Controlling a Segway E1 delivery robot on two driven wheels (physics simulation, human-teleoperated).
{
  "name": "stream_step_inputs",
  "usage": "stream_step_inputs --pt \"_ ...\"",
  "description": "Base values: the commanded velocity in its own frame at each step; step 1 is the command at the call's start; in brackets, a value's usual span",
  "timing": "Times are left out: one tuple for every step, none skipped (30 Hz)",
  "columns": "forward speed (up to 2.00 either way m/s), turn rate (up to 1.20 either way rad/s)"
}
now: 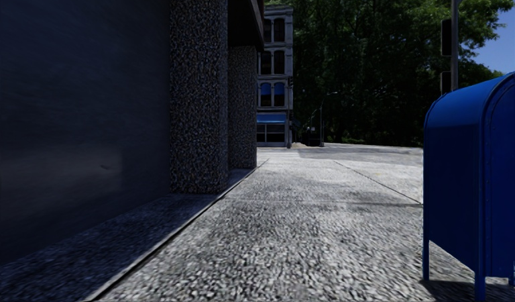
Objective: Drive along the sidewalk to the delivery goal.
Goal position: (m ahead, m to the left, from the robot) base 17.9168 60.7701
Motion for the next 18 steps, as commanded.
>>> stream_step_inputs --pt "1.68 0.0" --pt "1.68 0.0" --pt "1.68 0.0" --pt "1.68 0.0" --pt "1.68 0.0" --pt "1.68 0.0" --pt "1.68 -0.18" --pt "1.68 -0.18" --pt "1.68 -0.61" --pt "1.68 -0.81" --pt "1.68 -0.96" --pt "1.68 -1.0" --pt "1.68 -1.0" --pt "1.68 -1.01" --pt "1.68 -0.25" --pt "1.68 -0.05" --pt "1.68 -0.05" --pt "1.67 0.0"
